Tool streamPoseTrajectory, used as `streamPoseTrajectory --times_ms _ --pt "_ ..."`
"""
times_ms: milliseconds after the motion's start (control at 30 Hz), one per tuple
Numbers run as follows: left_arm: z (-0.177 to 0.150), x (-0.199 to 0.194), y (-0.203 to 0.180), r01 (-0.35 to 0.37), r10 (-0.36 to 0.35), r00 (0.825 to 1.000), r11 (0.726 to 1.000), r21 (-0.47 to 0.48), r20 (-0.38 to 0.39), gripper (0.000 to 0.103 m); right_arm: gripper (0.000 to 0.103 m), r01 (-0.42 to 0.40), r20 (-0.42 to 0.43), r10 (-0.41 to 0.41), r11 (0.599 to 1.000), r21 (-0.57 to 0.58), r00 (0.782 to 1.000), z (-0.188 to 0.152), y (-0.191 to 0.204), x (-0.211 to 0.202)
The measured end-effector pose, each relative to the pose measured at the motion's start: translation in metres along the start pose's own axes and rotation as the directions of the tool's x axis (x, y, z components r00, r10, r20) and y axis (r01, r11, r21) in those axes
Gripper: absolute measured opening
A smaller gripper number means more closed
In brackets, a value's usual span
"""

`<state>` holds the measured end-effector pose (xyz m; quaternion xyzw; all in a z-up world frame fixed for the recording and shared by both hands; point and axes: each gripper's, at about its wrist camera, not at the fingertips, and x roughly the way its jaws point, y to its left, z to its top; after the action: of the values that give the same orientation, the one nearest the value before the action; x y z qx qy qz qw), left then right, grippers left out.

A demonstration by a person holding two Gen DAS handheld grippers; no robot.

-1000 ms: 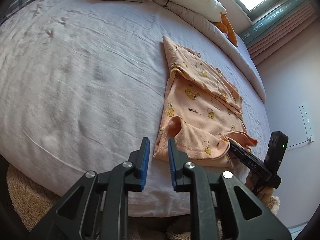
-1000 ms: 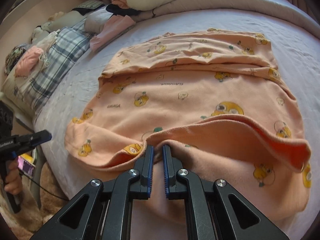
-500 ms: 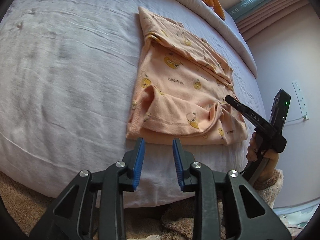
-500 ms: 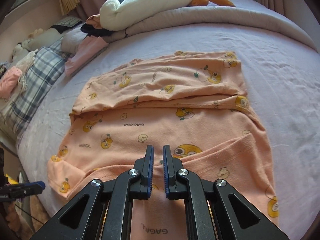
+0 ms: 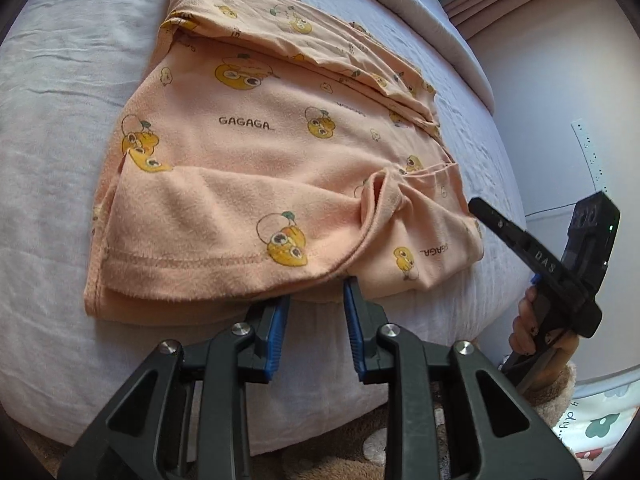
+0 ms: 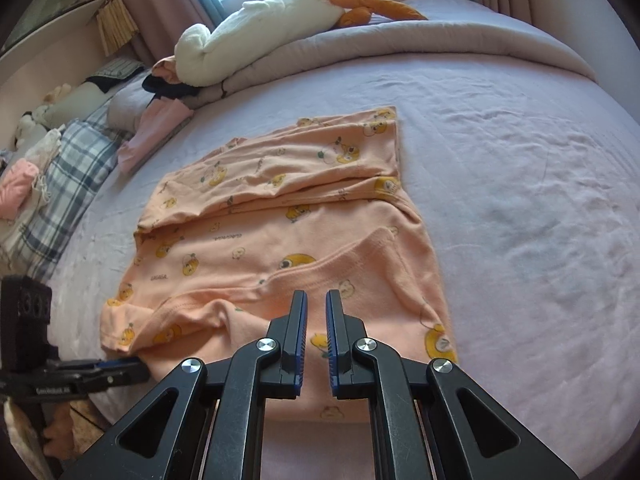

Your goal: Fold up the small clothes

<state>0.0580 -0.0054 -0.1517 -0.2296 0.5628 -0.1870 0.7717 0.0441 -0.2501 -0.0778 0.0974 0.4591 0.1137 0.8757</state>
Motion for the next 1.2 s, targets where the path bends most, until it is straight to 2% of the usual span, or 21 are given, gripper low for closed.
streamPoseTrajectory --times_ms 100,300,367,400,433,467,533,633,800,867,900,933,1033,1200 --pt "0.013 -0.001 0.002 -0.010 0.010 1.000 1.000 0.012 0.017 0.027 0.007 0.012 -0.008 -0.012 1.000 0.022 1.000 -0.002 -0.011 -0.002" --pt "0.036 0.001 0.014 0.038 -0.040 0.998 0.998 -0.047 -0.039 0.028 0.008 0.046 -0.015 -0.046 0.998 0.041 0.999 0.001 -0.023 -0.003" --pt "0.042 -0.008 0.018 0.048 -0.049 0.999 0.997 -0.055 -0.018 0.028 0.020 0.055 -0.017 -0.055 0.998 0.039 0.998 0.002 -0.027 -0.002" --pt "0.046 -0.012 0.020 0.042 -0.042 0.999 0.997 -0.058 0.003 0.029 0.032 0.063 -0.016 -0.062 0.997 0.037 0.998 0.003 -0.028 0.000" --pt "0.050 -0.016 0.023 0.026 -0.024 0.999 0.998 -0.061 0.022 0.031 0.039 0.065 -0.012 -0.065 0.997 0.034 0.998 0.005 -0.028 0.001" --pt "0.053 -0.017 0.026 0.008 -0.005 0.999 0.998 -0.065 0.036 0.036 0.040 0.061 -0.014 -0.061 0.998 0.029 0.998 0.008 -0.029 0.004" --pt "0.058 -0.016 0.033 -0.027 0.030 0.999 0.996 -0.084 0.033 0.037 0.040 0.055 -0.023 -0.055 0.998 0.017 0.998 0.013 -0.028 0.011" --pt "0.059 -0.019 0.045 -0.032 0.037 0.999 0.993 -0.115 0.039 0.037 0.040 0.056 -0.046 -0.056 0.998 -0.006 0.997 0.020 -0.026 0.025" --pt "0.058 -0.047 0.060 -0.052 0.071 0.990 0.987 -0.155 0.120 0.037 0.040 0.088 -0.080 -0.090 0.996 -0.029 0.993 0.024 -0.025 0.047" --pt "0.057 -0.060 0.063 -0.066 0.087 0.986 0.987 -0.144 0.145 0.039 0.038 0.098 -0.065 -0.101 0.994 -0.042 0.993 0.022 -0.022 0.046" --pt "0.056 -0.067 0.064 -0.073 0.095 0.982 0.988 -0.138 0.163 0.042 0.026 0.098 -0.058 -0.101 0.994 -0.050 0.993 0.022 -0.020 0.045" --pt "0.055 -0.073 0.065 -0.078 0.102 0.978 0.988 -0.132 0.182 0.046 0.007 0.094 -0.056 -0.097 0.994 -0.050 0.994 0.021 -0.018 0.044" --pt "0.056 -0.084 0.067 -0.092 0.119 0.967 0.988 -0.126 0.226 0.049 0.006 0.097 -0.012 -0.097 0.994 -0.041 0.995 0.023 -0.015 0.031" --pt "0.062 -0.082 0.072 -0.070 0.102 0.967 0.988 -0.139 0.233 0.049 0.005 0.055 0.109 -0.063 0.996 0.072 0.992 0.033 -0.028 -0.009"
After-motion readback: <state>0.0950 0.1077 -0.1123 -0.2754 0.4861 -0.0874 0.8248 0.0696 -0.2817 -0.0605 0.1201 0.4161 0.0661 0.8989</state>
